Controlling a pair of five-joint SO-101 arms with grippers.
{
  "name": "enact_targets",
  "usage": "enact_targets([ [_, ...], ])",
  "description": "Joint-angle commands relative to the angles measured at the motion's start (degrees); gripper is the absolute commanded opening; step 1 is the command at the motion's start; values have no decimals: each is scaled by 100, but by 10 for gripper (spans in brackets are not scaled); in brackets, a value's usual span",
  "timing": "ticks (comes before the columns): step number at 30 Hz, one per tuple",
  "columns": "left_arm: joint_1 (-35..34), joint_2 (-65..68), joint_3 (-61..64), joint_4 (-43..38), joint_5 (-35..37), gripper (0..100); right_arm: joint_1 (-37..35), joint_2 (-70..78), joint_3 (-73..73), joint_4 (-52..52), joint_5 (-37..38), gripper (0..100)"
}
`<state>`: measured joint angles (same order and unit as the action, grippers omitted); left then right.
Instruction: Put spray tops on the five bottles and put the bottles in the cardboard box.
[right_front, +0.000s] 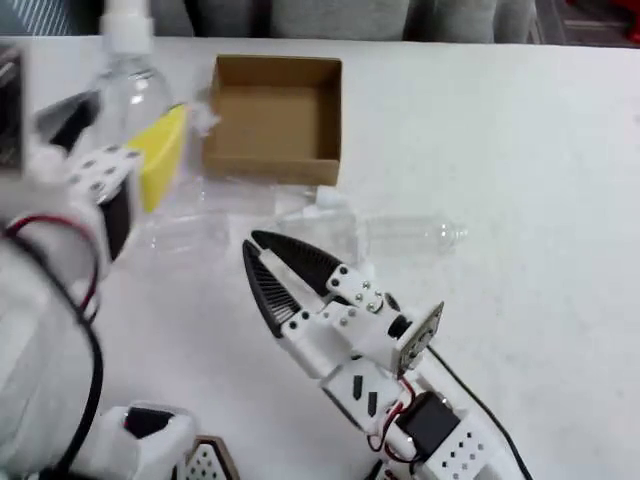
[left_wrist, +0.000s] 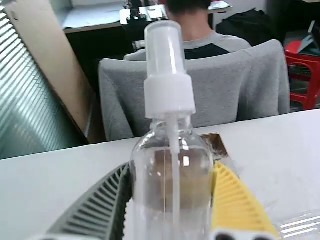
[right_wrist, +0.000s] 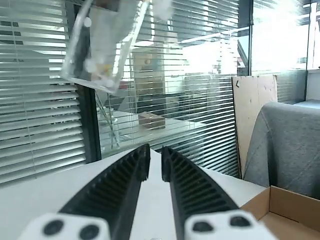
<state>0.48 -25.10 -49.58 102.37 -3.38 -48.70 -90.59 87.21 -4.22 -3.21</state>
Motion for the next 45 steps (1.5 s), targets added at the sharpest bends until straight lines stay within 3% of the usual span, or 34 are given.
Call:
enact_targets([
  [1, -251, -1138, 1415, -141, -360, 20, -75, 31, 18, -136, 26, 17],
  [4, -259, -1824, 2620, -985, -123, 20, -75, 31, 26, -145, 18, 17],
  [8, -259, -2668, 4501, -2690, 378, 20, -268, 31, 26, -136, 18, 17],
  [13, -224, -3565, 6945, -4695, 448, 20, -365, 22, 149, -154, 18, 17],
  [19, -215, -4295, 9002, -6092, 510, 20, -602, 22, 387, -154, 18, 17],
  [22, -40, -4593, 9714, -6567, 1125, 20, -787, 22, 571, -154, 26, 17],
  [30, 1200, -5648, 10637, -6708, 1415, 21, -681, 22, 993, -136, 53, 17],
  [37, 1349, -6360, 11279, -6664, 1424, 21, -233, 22, 993, -119, 26, 17],
  [45, 1648, -7275, 11305, -5820, 1389, 21, 48, 75, 993, -119, 53, 17],
])
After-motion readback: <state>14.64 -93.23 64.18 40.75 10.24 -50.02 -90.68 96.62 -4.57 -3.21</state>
